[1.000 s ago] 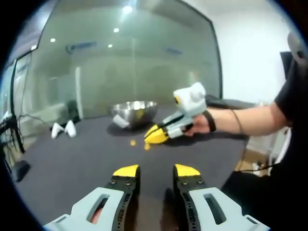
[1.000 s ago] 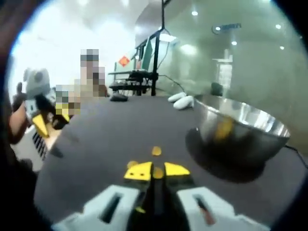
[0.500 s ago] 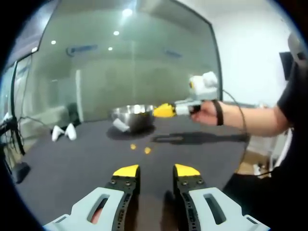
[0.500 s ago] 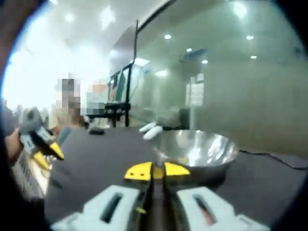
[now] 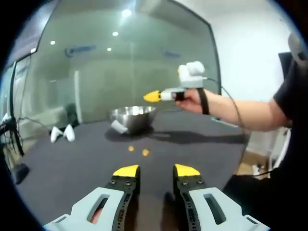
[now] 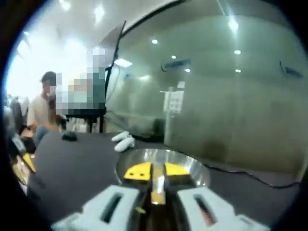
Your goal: Pick up the QQ candy scattered on the table and place it into the stainless steel bowl on the table
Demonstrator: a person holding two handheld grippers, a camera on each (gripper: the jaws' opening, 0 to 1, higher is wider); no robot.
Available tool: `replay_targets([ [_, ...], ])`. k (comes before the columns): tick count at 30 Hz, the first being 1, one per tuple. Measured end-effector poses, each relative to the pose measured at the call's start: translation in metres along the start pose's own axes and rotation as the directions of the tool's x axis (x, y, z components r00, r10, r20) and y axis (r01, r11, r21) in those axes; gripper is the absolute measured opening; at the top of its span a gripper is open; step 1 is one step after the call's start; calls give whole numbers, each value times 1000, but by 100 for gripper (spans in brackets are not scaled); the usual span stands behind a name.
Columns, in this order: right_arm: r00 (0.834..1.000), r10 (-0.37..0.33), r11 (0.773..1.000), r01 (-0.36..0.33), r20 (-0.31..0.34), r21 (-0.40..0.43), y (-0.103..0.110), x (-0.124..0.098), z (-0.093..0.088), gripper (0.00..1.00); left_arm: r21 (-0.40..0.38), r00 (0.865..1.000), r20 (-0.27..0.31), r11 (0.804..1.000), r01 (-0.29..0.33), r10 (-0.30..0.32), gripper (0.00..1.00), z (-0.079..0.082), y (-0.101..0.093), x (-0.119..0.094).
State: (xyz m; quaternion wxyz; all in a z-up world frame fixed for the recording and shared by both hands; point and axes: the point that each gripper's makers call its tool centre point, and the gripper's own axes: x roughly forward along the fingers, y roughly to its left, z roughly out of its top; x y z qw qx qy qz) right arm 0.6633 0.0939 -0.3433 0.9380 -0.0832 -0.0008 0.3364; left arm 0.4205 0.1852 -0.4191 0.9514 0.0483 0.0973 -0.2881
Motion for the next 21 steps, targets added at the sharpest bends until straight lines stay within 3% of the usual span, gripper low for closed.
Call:
replay_targets([
  [5, 999, -39, 999, 39, 4, 3, -8, 7, -1, 11, 11, 1000, -2, 1000, 5, -5, 29, 2, -3, -1],
  [8, 1000, -27, 998, 27, -4, 63, -10, 9, -3, 20, 10, 1000, -5, 1000, 2, -2, 29, 1, -2, -1],
  [10, 1000, -16, 995, 17, -4, 96, -11, 9, -6, 21, 10, 1000, -5, 1000, 3, -3, 29, 0, -3, -2],
  [21, 1000, 10, 996, -8, -22, 93, -7, -13, -12, 21, 12, 1000, -6, 1000, 10, -10, 29, -1, -6, 1],
])
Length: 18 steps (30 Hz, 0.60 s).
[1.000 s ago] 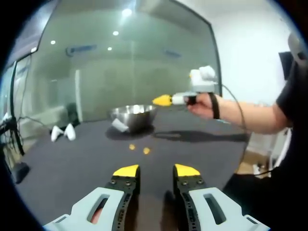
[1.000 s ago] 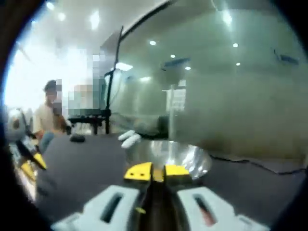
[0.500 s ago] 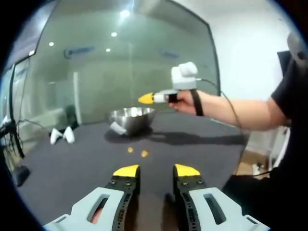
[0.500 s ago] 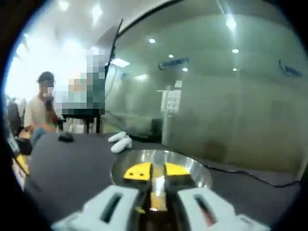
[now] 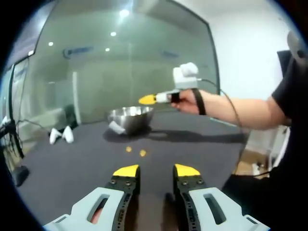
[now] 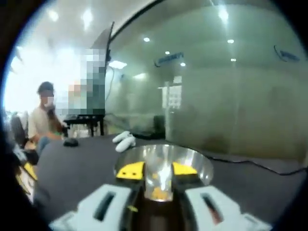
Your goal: Pick up the QQ candy scattered on the table and place it into the stainless steel bowl on the table
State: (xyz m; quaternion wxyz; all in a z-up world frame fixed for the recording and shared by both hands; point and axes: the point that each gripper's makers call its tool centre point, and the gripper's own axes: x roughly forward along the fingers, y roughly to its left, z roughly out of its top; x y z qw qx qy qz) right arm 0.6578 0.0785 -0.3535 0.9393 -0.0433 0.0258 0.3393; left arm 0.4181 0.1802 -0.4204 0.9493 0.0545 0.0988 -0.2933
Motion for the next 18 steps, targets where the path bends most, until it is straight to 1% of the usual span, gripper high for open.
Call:
replay_targets([
  [2, 1000, 15, 1000, -15, 0, -3, 0, -3, 0, 21, -3, 1000, -2, 1000, -1, 1, 29, -1, 0, 1],
  [3, 999, 39, 999, -39, -5, -1, 2, -10, -2, 21, -3, 1000, -4, 1000, -2, 2, 29, -2, 1, 1],
  [5, 998, 65, 998, -65, -7, 3, 7, -19, -5, 21, -1, 1000, -4, 1000, -1, 1, 29, -2, 0, 1],
  [7, 994, 110, 994, -110, -15, 2, 12, -26, -10, 21, -1, 1000, -2, 1000, 0, 0, 29, -1, 1, 0],
  [11, 983, 178, 984, -177, -47, 25, 29, -50, -32, 21, 0, 1000, -1, 1000, -3, 3, 29, -1, 2, 1],
  [15, 973, 221, 975, -219, -66, 29, 37, -74, -54, 21, 2, 1000, 1, 1000, -3, 3, 29, 0, 3, 1],
  [16, 965, 253, 967, -251, -68, 44, 44, -83, -62, 20, 2, 1000, 2, 1000, -3, 3, 29, 0, 3, 0],
  [17, 961, 269, 963, -265, -63, 56, 46, -87, -66, 19, 1, 1000, 2, 1000, -3, 3, 29, 0, 3, 0],
  [18, 961, 269, 961, -264, -63, 82, 49, -92, -73, 18, 2, 1000, 1, 1000, -4, 4, 29, 0, 4, 0],
])
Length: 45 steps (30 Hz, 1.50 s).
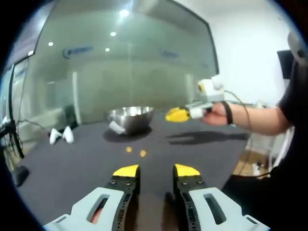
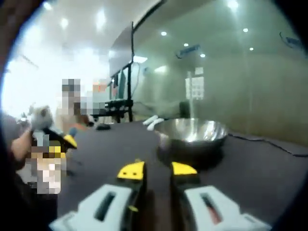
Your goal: Pick up the QQ candy scattered on the table and place it into the stainless steel bowl on the table
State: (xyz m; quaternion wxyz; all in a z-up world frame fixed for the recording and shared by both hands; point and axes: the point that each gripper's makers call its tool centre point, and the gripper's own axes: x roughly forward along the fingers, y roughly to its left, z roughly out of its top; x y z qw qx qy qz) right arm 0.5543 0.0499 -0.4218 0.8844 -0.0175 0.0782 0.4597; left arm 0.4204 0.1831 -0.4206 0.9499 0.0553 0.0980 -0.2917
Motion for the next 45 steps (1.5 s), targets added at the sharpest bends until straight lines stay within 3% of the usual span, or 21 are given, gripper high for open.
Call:
replay_targets([
  [5, 999, 4, 1000, -4, -39, 10, 8, -12, -28, 20, 2, 1000, -6, 1000, 6, -6, 29, -1, -1, 2],
  [12, 997, 42, 998, -39, -72, 52, 19, -9, -38, 21, 3, 1000, 0, 1000, 8, -8, 29, 1, 0, 4],
  [18, 987, 85, 996, -86, -135, 1, 31, 1, -47, 21, 3, 1000, -4, 1000, 6, -6, 29, 1, 0, 3],
  [22, 976, 138, 986, -151, -166, -66, 45, 14, -48, 21, 2, 1000, -13, 1000, 7, -7, 29, -3, 0, 3],
  [28, 971, 170, 979, -185, -166, -81, 52, 40, -42, 21, -4, 1000, -10, 1000, 2, -2, 29, -3, 0, 3],
  [35, 954, 227, 964, -249, -194, -97, 71, 74, -44, 21, -8, 1000, -10, 1000, 0, 0, 29, -5, 0, 1],
  [45, 946, 243, 956, -271, -216, -111, 80, 104, -45, 17, -11, 1000, -10, 1000, -10, 10, 29, -5, 3, -2],
])
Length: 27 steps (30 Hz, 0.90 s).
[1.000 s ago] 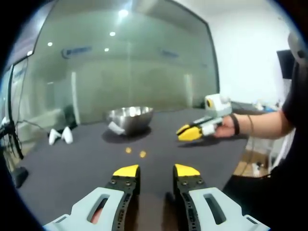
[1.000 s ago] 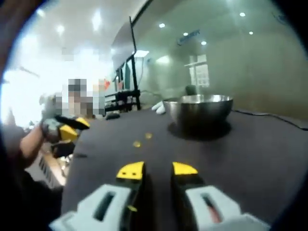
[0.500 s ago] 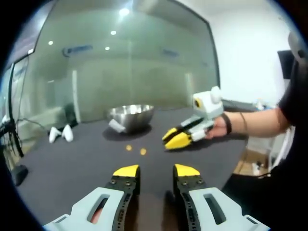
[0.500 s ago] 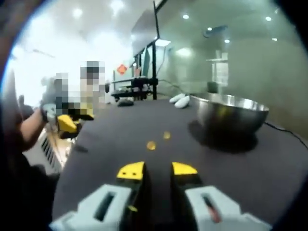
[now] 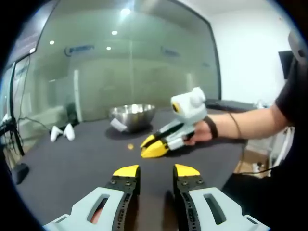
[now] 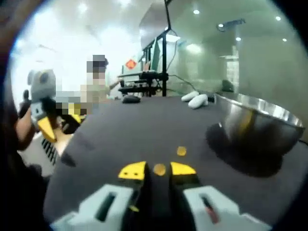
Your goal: Pick up the QQ candy scattered on the table and place it into the stainless steel bowl on the table
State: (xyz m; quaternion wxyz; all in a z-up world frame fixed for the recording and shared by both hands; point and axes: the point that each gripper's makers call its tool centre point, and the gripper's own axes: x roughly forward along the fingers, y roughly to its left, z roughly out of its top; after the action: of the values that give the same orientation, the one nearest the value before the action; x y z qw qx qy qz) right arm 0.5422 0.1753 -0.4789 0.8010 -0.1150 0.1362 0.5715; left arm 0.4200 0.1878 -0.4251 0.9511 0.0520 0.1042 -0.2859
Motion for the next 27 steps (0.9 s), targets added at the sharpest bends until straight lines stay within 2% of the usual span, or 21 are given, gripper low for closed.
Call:
replay_targets([
  [6, 1000, -7, 1000, 7, -5, -20, -4, 1, -1, 11, -4, 1000, -2, 1000, -1, 1, 29, -2, 1, 0],
  [13, 1000, -12, 1000, 12, 2, -18, -3, 0, -1, 11, -5, 1000, -4, 1000, 1, -1, 29, -2, 1, 2],
  [17, 999, -35, 999, 35, 16, -1, -6, -8, 4, 11, -3, 1000, -4, 1000, 6, -6, 29, -1, 0, 3],
  [22, 991, -110, 993, 107, 75, 43, -17, -29, 21, 10, -6, 1000, -3, 1000, 2, -2, 29, -2, 2, 4],
  [27, 965, -202, 979, 201, 164, 23, -34, -52, 51, 10, -8, 1000, -2, 1000, 7, -7, 29, -2, 0, 6],
])
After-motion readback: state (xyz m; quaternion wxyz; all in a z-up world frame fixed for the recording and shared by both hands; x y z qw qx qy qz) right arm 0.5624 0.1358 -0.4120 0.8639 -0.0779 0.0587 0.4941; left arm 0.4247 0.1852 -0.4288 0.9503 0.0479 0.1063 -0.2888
